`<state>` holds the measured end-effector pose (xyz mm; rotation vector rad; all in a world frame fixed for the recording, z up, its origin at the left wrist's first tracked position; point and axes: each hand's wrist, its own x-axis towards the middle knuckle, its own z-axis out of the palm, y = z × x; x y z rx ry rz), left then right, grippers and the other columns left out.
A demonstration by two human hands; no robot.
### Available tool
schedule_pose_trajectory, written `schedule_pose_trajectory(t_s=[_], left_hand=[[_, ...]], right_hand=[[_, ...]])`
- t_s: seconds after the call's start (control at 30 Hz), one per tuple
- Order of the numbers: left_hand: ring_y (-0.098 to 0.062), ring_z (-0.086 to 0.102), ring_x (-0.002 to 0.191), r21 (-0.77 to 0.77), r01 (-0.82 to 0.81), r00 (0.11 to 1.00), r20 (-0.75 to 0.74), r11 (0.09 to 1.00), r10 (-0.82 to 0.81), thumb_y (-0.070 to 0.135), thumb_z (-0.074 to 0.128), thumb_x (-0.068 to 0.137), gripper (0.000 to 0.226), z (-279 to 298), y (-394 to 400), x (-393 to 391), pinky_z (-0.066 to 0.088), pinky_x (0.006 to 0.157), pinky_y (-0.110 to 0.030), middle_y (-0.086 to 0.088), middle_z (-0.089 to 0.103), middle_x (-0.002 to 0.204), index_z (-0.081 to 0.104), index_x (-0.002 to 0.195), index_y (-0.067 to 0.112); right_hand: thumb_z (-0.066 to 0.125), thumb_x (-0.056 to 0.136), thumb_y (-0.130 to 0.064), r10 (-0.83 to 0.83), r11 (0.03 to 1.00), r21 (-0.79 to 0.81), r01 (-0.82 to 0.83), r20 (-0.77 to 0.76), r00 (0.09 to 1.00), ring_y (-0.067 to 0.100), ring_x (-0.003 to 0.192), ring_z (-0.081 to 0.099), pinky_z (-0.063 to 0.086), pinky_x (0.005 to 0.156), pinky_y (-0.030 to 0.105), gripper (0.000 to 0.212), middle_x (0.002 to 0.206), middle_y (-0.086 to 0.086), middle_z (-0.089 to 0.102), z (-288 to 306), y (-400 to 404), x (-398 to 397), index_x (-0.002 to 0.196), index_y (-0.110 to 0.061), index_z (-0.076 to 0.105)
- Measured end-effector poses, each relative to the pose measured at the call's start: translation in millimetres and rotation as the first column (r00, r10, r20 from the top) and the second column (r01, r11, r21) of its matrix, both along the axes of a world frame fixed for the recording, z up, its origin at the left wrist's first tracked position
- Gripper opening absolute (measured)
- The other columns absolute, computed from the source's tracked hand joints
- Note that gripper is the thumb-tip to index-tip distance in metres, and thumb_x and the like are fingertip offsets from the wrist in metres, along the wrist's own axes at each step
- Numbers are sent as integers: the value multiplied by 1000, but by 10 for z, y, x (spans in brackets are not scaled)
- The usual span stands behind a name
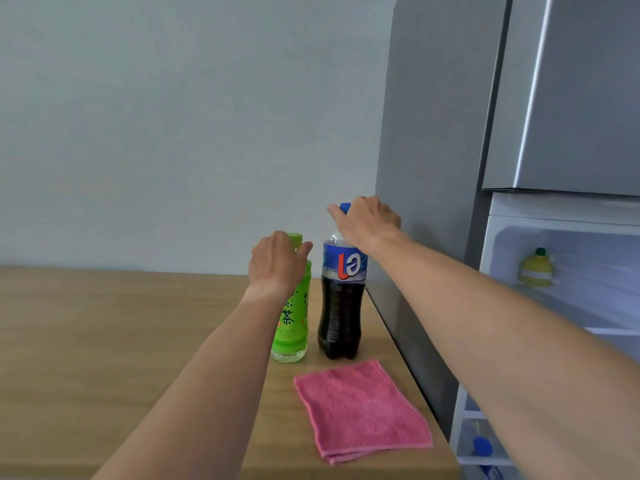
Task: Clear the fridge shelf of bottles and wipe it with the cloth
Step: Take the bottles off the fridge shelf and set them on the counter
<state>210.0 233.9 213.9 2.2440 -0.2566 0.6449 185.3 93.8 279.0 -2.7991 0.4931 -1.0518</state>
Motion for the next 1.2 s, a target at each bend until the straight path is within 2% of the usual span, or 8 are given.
schedule_pose_trajectory(t_s=[0.1, 0.2, 0.47, 0.7, 0.83, 0.97, 1.1, 1.2], left_hand=[[-41, 60, 112, -68, 52, 999, -7, 996, -53, 42, 53, 97, 49, -20, 52, -135, 46, 84, -40, -20, 64, 121, 53, 127, 3], [-42, 59, 114, -115, 66, 997, 35, 991, -62, 37, 43, 102, 47, -74, 121, -366, 38, 80, -39, -21, 62, 126, 41, 142, 10], [-38, 61, 104, 298, 35, 983, 163, 954, -87, 19, 34, 103, 28, -192, 181, -1191, 44, 85, -44, -17, 65, 112, 54, 118, 6], [-40, 63, 97, 323, 236, 944, 148, 916, -296, 22, 34, 104, 28, -421, -156, -1941, 49, 81, -46, -19, 68, 104, 56, 105, 4], [-40, 61, 89, 306, 434, 874, 87, 848, -478, 15, 32, 104, 29, -669, -621, -2272, 49, 79, -51, -21, 64, 96, 57, 99, 1], [-34, 61, 86, 293, 573, 800, 0, 765, -600, 14, 32, 104, 32, -1025, -1175, -2473, 47, 70, -38, -18, 63, 94, 59, 102, -3], [-35, 56, 107, 402, 577, 812, -188, 711, -553, 15, 33, 104, 31, -1443, -1685, -2436, 48, 90, -42, -14, 51, 105, 56, 115, -3], [-33, 47, 117, 566, 566, 818, -292, 600, -496, 16, 33, 104, 32, -1811, -2013, -2306, 43, 102, -44, -17, 47, 124, 55, 122, 2]], right_hand=[[28, 95, -67, -14, 991, 133, 17, -25, 1000, 33, 98, 61, 51, 78, 39, 71, 110, 14, 62, -158, -29, -175, 118, -5, 55], [29, 100, -57, 17, 996, 83, -13, -54, 998, 35, 105, 58, 45, 84, 42, 61, 118, 18, 60, -445, -35, -472, 122, -5, 51], [33, 105, -43, 137, 988, -55, -143, -114, 984, 30, 114, 53, 44, 101, 45, 48, 123, 15, 56, -845, 24, -1410, 126, -3, 51], [39, 103, -33, 179, 975, -143, -173, 28, 984, 26, 104, 56, 45, 92, 39, 37, 114, 12, 54, -1028, -315, -2240, 123, -4, 49], [40, 102, -34, 35, 994, -102, -39, -40, 999, 30, 109, 56, 44, 95, 41, 39, 117, 15, 55, -1305, -774, -2590, 122, -2, 52], [41, 102, -37, -129, 991, -36, 125, -153, 980, 32, 120, 53, 41, 102, 43, 46, 131, 18, 54, -1710, -1314, -2864, 130, -2, 50], [42, 102, -39, -215, 975, 2, 222, -247, 945, 34, 114, 54, 43, 96, 44, 44, 124, 16, 54, -2124, -1812, -3001, 125, -2, 50], [43, 101, -37, -240, 966, 26, 259, -289, 927, 32, 113, 54, 42, 96, 43, 41, 124, 14, 55, -2414, -2150, -2939, 125, -4, 48]])
